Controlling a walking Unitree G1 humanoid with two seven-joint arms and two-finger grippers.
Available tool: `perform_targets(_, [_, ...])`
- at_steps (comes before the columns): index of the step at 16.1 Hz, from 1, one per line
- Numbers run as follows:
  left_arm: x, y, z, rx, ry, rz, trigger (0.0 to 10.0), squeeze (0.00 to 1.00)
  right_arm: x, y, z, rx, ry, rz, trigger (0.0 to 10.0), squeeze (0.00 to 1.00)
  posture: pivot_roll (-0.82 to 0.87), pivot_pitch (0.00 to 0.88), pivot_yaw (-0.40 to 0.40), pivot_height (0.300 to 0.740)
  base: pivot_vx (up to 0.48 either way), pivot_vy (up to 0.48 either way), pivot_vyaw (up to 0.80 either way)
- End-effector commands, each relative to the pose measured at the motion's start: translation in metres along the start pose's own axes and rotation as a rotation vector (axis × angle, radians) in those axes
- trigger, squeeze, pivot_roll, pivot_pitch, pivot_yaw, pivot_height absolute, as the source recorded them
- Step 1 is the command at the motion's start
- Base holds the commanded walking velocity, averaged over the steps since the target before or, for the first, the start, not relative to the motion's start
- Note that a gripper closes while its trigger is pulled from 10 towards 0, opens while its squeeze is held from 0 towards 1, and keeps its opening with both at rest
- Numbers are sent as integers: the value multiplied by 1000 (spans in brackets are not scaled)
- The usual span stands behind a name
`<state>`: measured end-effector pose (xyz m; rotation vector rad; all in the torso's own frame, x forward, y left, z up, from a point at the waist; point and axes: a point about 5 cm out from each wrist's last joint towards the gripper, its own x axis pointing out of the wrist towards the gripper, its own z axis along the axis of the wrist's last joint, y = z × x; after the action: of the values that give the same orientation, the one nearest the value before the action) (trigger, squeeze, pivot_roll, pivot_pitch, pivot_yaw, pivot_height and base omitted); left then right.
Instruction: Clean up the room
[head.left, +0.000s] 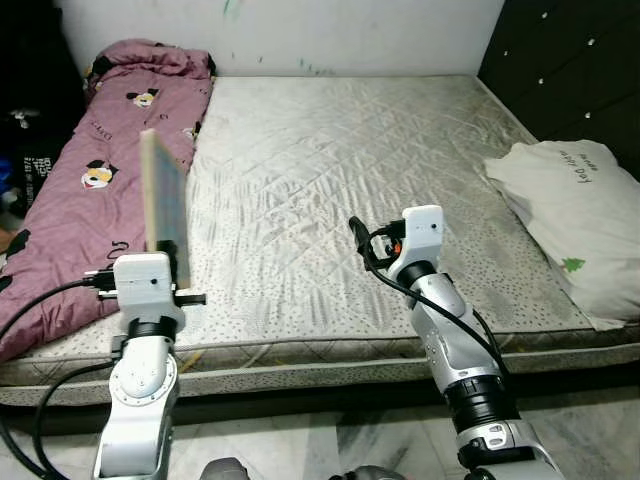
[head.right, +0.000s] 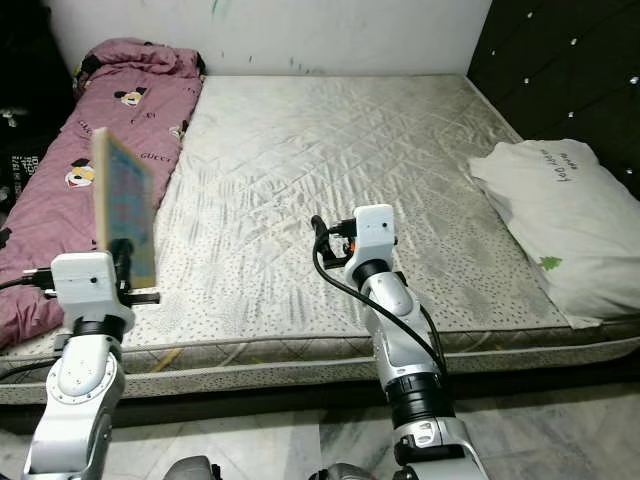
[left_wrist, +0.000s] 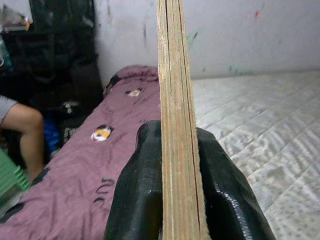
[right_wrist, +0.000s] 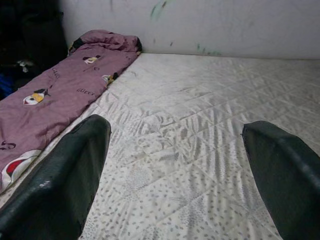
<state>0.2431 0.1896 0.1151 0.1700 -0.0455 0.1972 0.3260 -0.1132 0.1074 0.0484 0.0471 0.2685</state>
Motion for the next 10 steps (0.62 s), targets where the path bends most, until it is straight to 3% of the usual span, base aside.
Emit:
perform_targets(1, [4, 2, 11, -8, -34, -41, 10000, 0, 4, 1, 5, -8, -16, 1, 10000, 0, -5, 0, -38, 740, 0, 0, 0])
perform_targets(5, [2, -5, 6, 20, -3, -127, 10000, 0, 7, 2, 6, -8, -17, 9, 10000, 0, 18, 0, -46, 740, 0, 0, 0])
perform_targets(7, [-4, -8, -1, 10, 22, -94, 10000, 0, 7, 3, 6, -6, -19, 7, 10000, 0, 19, 0, -48, 740, 0, 0, 0])
perform_targets(8, [-7, -12, -5, 58, 26, -98, 10000, 0, 7, 2, 6, -4, -20, 4, 10000, 0, 21, 0, -56, 740, 0, 0, 0])
perform_targets(9, [-8, -14, -6, 58, 30, -111, 10000, 0, 6, 3, 6, -1, -22, 4, 10000, 0, 14, 0, -57, 740, 0, 0, 0])
perform_targets(10, [-7, -16, -1, -9, 18, -90, 10000, 0, 5, 0, 6, 5, -29, -2, 10000, 0, 4, 0, -49, 740, 0, 0, 0])
